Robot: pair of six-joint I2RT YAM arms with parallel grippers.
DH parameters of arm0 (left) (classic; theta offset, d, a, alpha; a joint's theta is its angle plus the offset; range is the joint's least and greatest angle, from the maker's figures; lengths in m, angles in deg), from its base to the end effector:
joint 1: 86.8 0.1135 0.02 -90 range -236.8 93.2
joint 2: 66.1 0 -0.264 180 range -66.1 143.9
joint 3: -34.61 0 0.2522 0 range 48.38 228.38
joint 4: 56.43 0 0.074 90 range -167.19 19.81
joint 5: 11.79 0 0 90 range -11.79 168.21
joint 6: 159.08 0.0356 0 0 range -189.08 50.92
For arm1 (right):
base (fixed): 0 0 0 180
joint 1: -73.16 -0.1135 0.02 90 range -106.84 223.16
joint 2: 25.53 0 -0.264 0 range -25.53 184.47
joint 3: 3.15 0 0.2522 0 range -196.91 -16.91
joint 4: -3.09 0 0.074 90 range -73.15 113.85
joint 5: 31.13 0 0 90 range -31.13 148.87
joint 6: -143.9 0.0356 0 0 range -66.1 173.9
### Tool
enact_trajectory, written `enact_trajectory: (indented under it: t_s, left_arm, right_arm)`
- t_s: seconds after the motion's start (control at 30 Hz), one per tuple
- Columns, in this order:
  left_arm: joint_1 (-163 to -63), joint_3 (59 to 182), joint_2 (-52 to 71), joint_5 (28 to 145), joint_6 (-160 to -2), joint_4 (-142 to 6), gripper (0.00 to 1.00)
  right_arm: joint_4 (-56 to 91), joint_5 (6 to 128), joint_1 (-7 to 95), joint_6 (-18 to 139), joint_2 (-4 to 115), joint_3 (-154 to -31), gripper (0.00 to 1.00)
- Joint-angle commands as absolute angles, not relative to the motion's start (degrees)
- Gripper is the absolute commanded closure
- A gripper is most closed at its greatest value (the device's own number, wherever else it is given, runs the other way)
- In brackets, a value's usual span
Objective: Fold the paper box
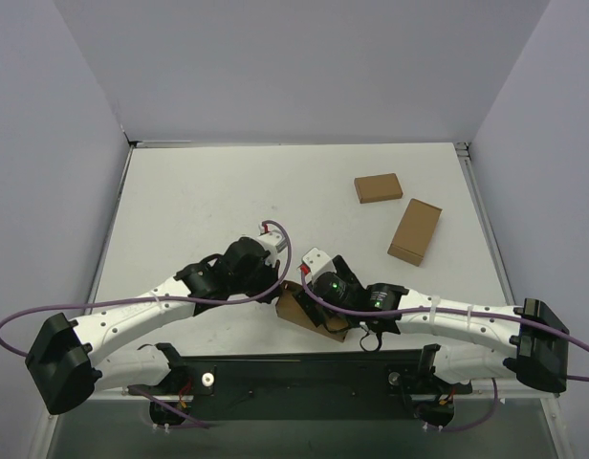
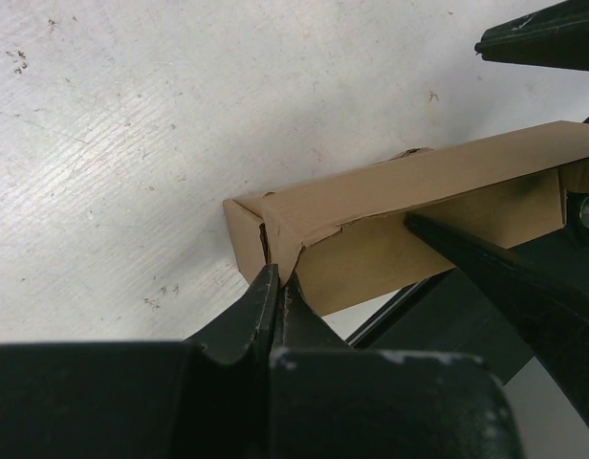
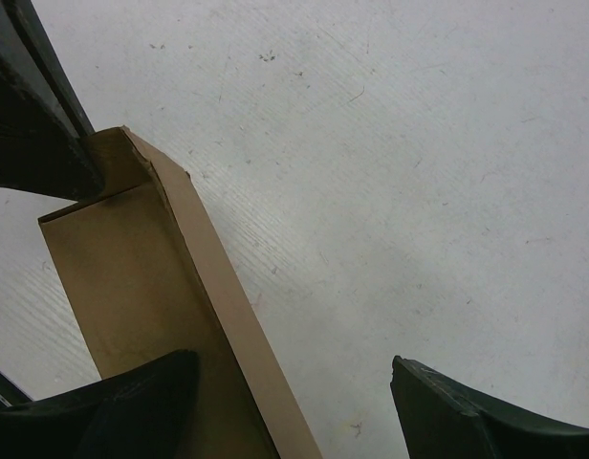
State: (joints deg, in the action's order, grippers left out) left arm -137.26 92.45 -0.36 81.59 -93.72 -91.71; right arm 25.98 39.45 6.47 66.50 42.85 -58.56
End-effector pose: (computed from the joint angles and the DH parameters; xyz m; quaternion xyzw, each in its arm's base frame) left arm 0.1519 -0.1874 0.2446 0.2164 0.8915 -0.2635 0.2984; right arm 0.1120 0.2301 0.2393 -0.3307 0.8166 0.1705 0.4412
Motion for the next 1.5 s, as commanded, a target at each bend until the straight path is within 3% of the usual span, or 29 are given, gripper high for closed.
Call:
enact_trajectory:
  t_s: [0.0, 0.7, 1.47]
  left_arm:
    - [-137.17, 93.64, -2.20, 80.14, -91.93, -90.14, 1.00]
    - [-137.96, 86.26, -3.26, 81.02, -96.41, -86.80, 1.00]
    - [-141.12, 87.57, -4.32, 69.77, -96.06, -94.36, 1.00]
  right_arm:
    - [29.95, 39.36, 7.07, 66.47, 43.38, -56.64, 0.16]
    - [29.95, 38.92, 7.69, 66.47, 42.85, -56.29, 0.16]
    - [31.88, 37.69, 8.12, 68.40, 42.06, -56.46, 0.20]
